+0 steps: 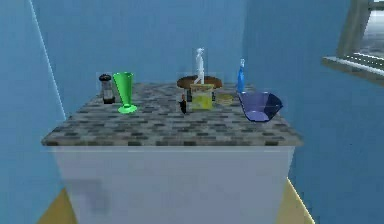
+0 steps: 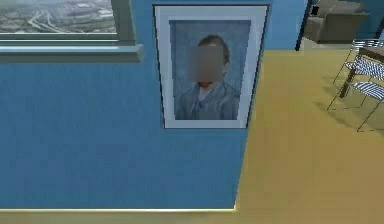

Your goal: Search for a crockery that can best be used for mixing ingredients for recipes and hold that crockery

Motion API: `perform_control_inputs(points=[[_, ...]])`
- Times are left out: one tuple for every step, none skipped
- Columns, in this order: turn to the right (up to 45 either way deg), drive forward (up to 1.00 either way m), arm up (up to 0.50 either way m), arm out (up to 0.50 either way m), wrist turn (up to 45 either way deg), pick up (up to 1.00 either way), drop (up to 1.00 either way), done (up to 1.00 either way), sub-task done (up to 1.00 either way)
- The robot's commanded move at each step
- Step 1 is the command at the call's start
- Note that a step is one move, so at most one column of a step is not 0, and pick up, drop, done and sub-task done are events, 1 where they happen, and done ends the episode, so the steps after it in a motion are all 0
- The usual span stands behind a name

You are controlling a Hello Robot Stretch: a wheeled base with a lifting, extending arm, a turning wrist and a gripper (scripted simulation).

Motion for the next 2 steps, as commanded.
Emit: perform_control_inputs(points=[[0.0,0.30,0.00,0.00,0.0,0.00,0.00,0.00,0.00],[-45.0,0.00,0.00,0.00,0.0,0.00,0.00,0.00,0.00]])
